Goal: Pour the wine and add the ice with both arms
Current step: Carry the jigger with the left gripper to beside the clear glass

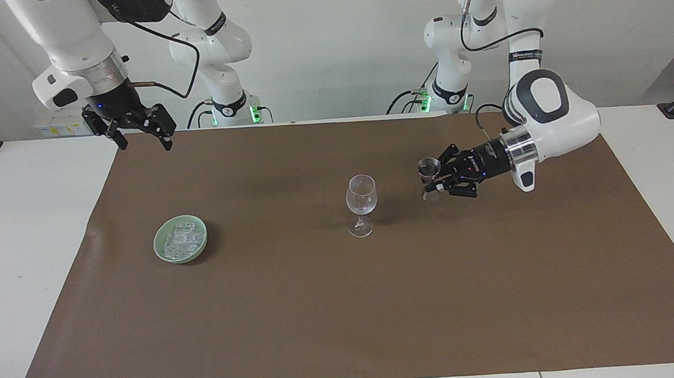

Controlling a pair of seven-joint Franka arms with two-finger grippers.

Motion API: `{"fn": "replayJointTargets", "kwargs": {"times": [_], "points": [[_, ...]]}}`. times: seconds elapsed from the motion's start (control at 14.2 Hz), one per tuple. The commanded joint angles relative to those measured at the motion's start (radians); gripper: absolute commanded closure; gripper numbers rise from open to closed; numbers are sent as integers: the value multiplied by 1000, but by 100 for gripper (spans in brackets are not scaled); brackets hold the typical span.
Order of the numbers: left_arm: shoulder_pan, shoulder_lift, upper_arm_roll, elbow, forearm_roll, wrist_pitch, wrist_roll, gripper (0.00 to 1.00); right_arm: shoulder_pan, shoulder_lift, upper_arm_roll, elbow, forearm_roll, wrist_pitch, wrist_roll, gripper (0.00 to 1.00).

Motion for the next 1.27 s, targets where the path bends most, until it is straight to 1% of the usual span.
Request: {"fn": "replayJointTargets", "kwargs": {"times": [0.0, 0.14, 0.28, 0.42, 0.56, 0.77, 0.91, 0.98, 1.2], "points": [[-75, -49, 17, -43, -13, 86, -29, 100, -4, -25, 0, -27, 24, -2, -25, 0], [-110, -50, 17, -43, -1, 141, -29, 100, -6, -25, 0, -27, 24, 0, -28, 0], [-131, -52, 17, -43, 22, 170, -29, 100, -6, -25, 0, -27, 24, -2, -29, 0], [-150, -60, 17, -43, 92, 184, -31, 100, -4, -25, 1, -27, 24, 1, -32, 0], [-168, -60, 17, -34, 203, 190, -32, 100, -3, -23, 3, -27, 26, 12, -32, 0], [-185, -63, 17, -34, 231, 244, -49, 100, -2, -25, 1, -33, 27, 29, -32, 0], [-200, -63, 17, -29, 270, 288, -103, 100, -1, -26, 1, -45, 26, 41, -32, 0], [-219, -63, 17, -27, 297, 299, -127, 100, -2, -29, 1, -47, 27, 41, -34, 0], [-240, -61, 18, -15, 311, 316, -155, 100, -3, -32, 1, -53, 26, 41, -34, 0]]}}
